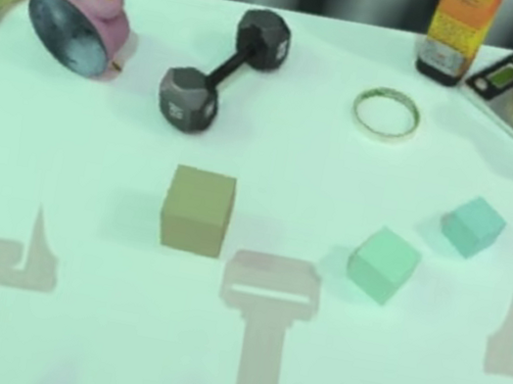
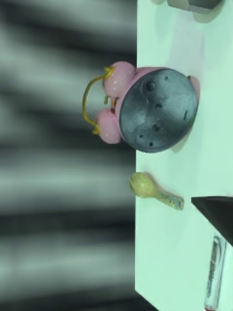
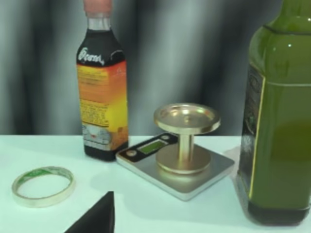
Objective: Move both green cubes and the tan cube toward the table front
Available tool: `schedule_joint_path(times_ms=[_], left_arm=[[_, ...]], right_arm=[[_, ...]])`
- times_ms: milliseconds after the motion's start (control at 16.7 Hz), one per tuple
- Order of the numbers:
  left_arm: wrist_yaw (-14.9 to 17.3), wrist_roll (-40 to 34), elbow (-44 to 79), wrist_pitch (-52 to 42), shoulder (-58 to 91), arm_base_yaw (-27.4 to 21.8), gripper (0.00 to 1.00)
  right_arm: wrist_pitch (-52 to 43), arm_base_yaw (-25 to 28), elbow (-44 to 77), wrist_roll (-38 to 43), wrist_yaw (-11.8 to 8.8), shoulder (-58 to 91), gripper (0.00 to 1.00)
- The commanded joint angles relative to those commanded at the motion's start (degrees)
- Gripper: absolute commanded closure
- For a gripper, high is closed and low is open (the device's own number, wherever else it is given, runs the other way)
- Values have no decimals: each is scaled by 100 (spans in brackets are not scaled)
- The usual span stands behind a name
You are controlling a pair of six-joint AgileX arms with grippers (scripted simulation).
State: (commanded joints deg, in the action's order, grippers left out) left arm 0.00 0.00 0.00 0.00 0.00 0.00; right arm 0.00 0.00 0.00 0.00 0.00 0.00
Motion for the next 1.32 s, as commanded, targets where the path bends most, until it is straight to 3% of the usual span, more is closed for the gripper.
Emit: schedule_joint_path(times_ms=[300, 540, 1320], left_arm=[[0, 0, 0, 0, 0, 0, 0], [0, 0, 0, 0, 0, 0, 0], [0, 0, 0, 0, 0, 0, 0]], right_arm=[[-227, 57, 351, -99, -13, 351, 0], [-1001, 200, 1621, -430, -12, 1664, 0], [-5105, 886, 7805, -2088, 17, 9791, 0]])
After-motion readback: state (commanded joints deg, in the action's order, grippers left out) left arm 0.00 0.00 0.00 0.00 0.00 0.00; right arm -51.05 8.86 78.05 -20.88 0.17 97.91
